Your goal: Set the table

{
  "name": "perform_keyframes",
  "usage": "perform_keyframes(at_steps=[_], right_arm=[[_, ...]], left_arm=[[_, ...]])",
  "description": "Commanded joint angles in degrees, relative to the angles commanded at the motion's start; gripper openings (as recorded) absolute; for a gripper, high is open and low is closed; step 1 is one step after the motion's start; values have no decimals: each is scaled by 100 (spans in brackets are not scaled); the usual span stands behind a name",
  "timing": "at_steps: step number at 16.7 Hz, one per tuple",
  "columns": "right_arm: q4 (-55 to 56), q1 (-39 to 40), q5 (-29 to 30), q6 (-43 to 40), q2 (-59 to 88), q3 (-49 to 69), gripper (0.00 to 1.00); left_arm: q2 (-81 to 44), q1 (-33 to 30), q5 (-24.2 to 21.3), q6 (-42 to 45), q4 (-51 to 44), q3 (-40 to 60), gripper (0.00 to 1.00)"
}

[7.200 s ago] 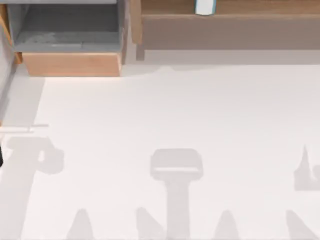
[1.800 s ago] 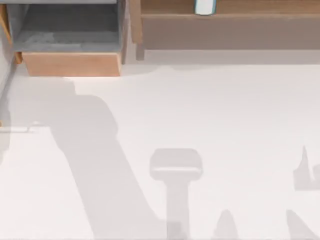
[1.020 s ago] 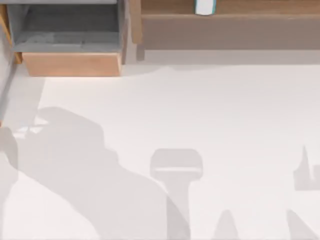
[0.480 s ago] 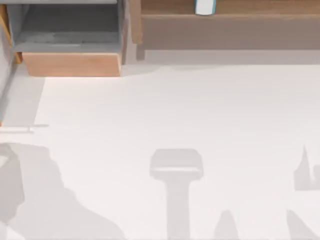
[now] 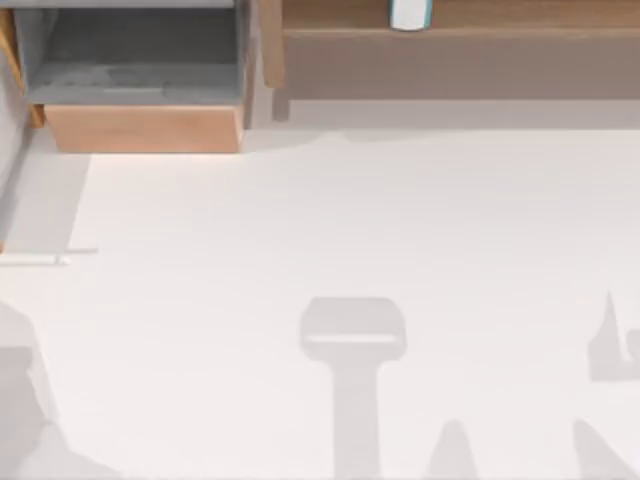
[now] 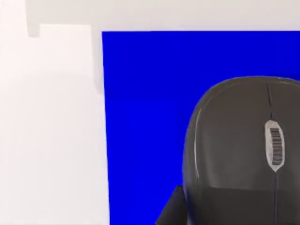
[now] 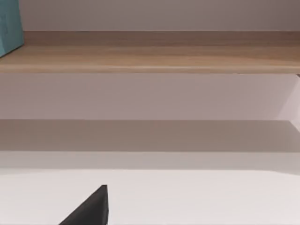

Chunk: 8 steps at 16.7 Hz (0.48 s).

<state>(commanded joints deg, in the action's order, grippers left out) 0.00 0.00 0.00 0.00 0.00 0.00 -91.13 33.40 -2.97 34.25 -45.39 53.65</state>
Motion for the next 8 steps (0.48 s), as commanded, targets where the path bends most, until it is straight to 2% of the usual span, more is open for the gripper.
perform_keyframes(at_steps=[8], right_arm=[[0, 0, 0, 0, 0, 0, 100]], left_arm=[[-15, -10, -17, -91, 68, -307, 0]])
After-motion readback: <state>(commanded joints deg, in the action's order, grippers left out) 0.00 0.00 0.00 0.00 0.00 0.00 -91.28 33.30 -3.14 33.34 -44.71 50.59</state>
